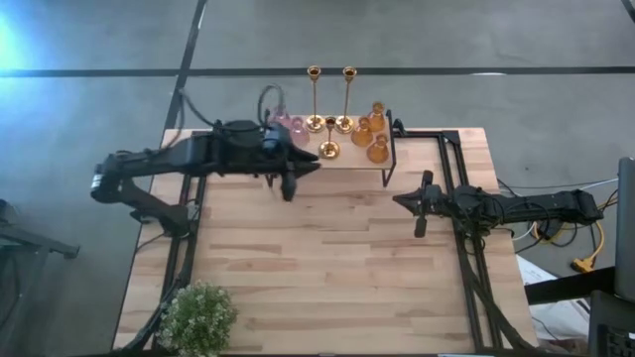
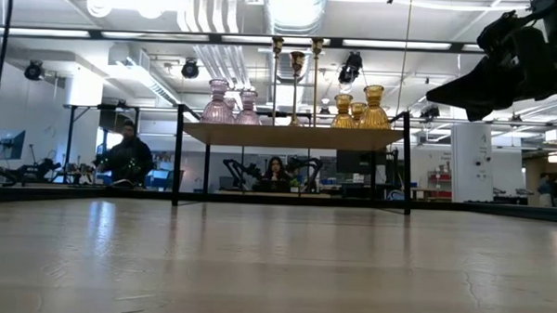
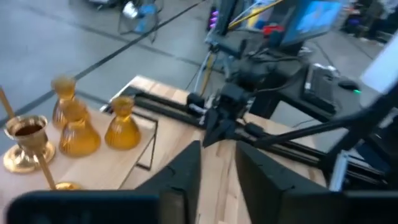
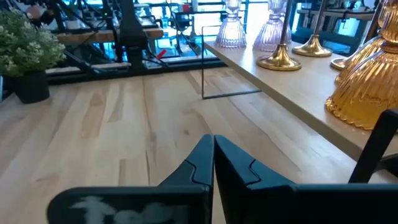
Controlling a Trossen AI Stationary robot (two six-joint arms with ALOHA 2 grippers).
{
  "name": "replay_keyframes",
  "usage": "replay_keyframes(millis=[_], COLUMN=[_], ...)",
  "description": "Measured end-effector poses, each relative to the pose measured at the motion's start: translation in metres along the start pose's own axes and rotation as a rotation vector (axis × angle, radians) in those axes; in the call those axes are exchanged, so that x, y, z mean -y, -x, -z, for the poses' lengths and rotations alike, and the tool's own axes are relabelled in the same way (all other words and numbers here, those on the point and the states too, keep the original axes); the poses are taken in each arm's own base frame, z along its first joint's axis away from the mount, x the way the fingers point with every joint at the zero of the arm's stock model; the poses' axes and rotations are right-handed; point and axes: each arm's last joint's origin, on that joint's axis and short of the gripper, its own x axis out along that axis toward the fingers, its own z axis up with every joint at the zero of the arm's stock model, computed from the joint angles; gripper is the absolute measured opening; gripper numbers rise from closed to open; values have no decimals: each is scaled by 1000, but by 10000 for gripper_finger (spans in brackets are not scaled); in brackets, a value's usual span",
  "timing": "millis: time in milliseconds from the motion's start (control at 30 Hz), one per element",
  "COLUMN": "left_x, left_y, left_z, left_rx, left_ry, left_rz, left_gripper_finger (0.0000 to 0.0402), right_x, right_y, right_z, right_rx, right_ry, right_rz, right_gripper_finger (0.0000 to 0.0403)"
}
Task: Pick & Place candle stick holders
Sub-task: Return to Home Position
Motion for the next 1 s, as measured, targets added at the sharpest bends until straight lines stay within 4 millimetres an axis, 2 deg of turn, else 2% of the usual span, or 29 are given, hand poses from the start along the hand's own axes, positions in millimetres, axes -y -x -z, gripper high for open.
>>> replay_keyframes(millis=[233,533,700,833,1000], left_x=[1,-5,-7,-12,-26], left_y=[48,104,118,114,117], left_z=[-16,-15,-14,5,55], left_rx=[87,65,69,23,77], left_ry=[-135,-179,-271,-284,-292], left_rz=[79,72,69,63,68], left_gripper_finger=[9,32,29,28,28], right_x=[0,0,0,0,0], right_y=[0,0,0,0,0], right_z=[0,0,0,0,0], right_rx=[0,0,0,0,0], right_ry=[-8,-6,-4,-4,-5], right_rz=[0,-1,-1,-1,0], right_gripper_finger=[9,9,9,9,9])
